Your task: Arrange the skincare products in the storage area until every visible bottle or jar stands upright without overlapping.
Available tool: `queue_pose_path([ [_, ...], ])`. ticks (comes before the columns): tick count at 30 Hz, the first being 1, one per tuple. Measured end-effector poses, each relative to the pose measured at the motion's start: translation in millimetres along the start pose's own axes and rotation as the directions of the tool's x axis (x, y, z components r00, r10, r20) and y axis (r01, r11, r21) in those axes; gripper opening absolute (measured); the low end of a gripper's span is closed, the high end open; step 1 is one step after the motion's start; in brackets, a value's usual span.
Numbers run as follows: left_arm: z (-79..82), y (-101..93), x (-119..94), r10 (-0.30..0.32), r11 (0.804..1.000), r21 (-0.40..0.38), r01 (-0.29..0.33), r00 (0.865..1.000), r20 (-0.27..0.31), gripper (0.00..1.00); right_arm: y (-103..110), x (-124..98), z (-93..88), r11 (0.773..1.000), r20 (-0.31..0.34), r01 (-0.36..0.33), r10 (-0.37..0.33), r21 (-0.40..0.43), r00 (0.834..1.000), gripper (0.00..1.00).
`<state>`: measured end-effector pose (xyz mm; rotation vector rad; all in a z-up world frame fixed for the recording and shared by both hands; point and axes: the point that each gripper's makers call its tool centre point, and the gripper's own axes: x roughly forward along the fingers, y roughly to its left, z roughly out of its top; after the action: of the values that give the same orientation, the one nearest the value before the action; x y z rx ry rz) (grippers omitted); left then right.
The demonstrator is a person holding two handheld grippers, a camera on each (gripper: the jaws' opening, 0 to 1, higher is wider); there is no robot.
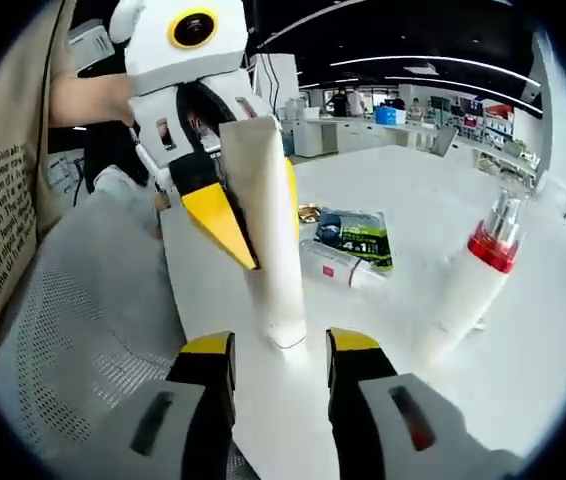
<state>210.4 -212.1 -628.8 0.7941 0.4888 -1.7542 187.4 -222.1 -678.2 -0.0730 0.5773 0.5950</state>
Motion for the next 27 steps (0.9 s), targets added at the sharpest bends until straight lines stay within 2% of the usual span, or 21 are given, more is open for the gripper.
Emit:
queue_pose_path([
  [5, 8.6, 18.1, 8, 0.007, 1.0, 0.02, -0.007, 1.0, 0.01, 0.09, -15, -16, -6.3, 0.995, 0.018, 0.073, -0.074, 0.066, 0.997, 0.43],
  [8, 12.0, 26.7, 12, 0.009, 1.0, 0.02, -0.009, 1.0, 0.014, 0.09, -17, -22, -4.5, 0.99, 0.048, 0.088, -0.094, 0.114, 0.994, 0.47],
  [14, 22.3, 48.1, 22, 0.021, 0.999, 0.026, -0.022, 1.0, 0.023, 0.09, -24, -31, -9.1, 0.98, 0.053, 0.129, -0.138, 0.149, 0.989, 0.57],
  [21, 32.4, 68.7, 32, 0.031, 0.999, 0.032, -0.032, 0.999, 0.032, 0.1, -28, -38, -10.9, 0.971, 0.051, 0.167, -0.178, 0.169, 0.983, 0.64],
  [27, 39.2, 81.0, 37, 0.039, 0.999, 0.033, -0.04, 0.998, 0.041, 0.1, -29, -43, -10.0, 0.961, 0.057, 0.195, -0.209, 0.197, 0.976, 0.73],
])
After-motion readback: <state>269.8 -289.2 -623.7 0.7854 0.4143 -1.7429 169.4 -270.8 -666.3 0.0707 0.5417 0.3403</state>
